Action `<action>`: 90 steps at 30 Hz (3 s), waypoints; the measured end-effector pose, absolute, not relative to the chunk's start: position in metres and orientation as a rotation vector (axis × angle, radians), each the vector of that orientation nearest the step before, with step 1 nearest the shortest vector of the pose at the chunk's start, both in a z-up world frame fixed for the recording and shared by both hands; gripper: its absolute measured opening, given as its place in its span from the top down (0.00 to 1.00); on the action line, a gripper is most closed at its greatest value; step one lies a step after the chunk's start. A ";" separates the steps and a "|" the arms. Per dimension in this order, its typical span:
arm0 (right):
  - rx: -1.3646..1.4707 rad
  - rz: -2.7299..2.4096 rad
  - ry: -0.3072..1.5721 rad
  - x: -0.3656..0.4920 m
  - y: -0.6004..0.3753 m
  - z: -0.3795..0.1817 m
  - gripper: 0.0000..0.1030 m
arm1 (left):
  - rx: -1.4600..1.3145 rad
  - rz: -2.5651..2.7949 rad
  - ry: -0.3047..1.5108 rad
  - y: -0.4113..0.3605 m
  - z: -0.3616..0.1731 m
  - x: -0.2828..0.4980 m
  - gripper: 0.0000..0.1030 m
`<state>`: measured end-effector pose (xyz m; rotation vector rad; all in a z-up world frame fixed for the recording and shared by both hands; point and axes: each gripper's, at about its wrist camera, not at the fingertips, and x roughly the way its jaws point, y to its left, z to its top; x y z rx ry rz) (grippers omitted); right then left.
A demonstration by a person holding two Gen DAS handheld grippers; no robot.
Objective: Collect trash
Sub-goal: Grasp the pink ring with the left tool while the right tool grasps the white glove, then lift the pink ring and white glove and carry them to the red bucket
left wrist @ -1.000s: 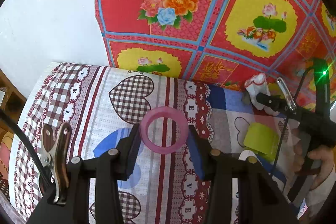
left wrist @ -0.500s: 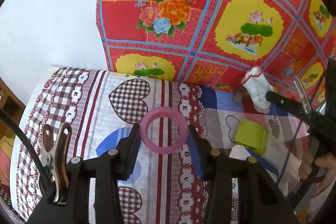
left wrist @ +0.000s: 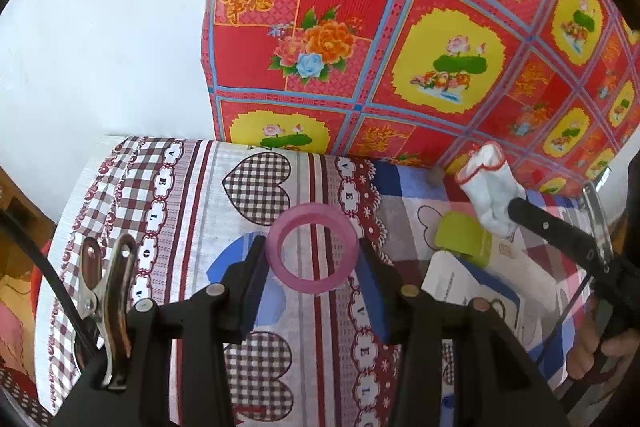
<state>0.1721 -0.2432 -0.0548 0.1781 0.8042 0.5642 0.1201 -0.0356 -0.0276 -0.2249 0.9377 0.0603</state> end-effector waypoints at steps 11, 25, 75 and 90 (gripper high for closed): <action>0.198 0.553 0.788 0.119 -0.227 -0.053 0.96 | -0.181 -0.003 0.937 -0.022 -0.018 0.094 0.56; 0.176 0.581 0.790 0.062 -0.206 -0.061 0.96 | -0.138 0.014 0.952 -0.014 -0.021 0.046 0.56; -0.134 1.116 0.721 -0.054 0.000 -0.028 0.96 | -0.378 0.538 0.824 0.192 0.007 -0.133 0.56; -0.188 1.172 0.786 -0.071 0.131 -0.042 0.96 | -0.445 0.543 0.876 0.302 -0.034 -0.149 0.56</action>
